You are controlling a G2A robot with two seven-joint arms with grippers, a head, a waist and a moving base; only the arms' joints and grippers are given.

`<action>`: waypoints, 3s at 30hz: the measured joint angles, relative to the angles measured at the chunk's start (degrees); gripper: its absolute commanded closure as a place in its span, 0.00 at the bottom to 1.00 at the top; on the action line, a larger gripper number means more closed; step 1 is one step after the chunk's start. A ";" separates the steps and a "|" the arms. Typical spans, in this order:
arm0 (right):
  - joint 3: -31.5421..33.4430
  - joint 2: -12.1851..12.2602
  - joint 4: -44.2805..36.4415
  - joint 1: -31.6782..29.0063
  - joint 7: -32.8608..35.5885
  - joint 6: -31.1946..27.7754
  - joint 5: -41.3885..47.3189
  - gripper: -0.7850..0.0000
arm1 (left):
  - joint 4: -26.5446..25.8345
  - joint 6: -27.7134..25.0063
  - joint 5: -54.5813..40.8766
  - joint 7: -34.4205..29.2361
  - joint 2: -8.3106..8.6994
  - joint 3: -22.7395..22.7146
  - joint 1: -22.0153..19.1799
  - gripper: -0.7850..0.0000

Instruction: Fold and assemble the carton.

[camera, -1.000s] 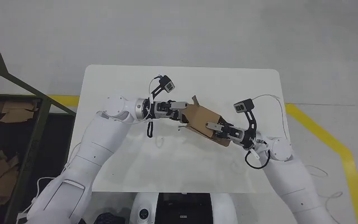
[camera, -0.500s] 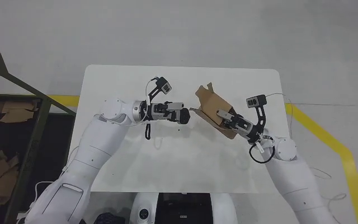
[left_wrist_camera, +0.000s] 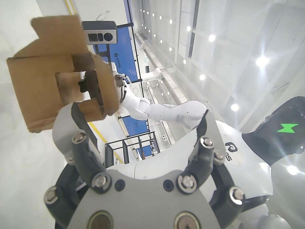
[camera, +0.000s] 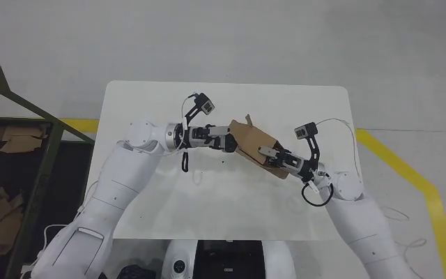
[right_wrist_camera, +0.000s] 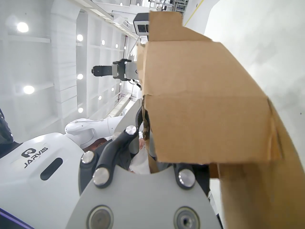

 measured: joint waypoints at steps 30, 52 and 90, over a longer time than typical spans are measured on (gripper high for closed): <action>-1.27 -0.18 1.22 1.22 4.95 1.07 3.26 1.00 | 1.37 -0.26 0.11 1.20 0.03 -0.29 -0.45 0.00; -4.52 -0.16 -0.03 0.91 14.53 4.83 5.36 1.00 | 4.51 -1.97 -1.19 4.68 -0.10 -1.85 -1.66 0.00; -2.50 -0.21 1.11 1.85 8.20 3.28 5.13 1.00 | 0.38 0.69 -0.89 1.58 -0.59 0.97 -0.58 0.00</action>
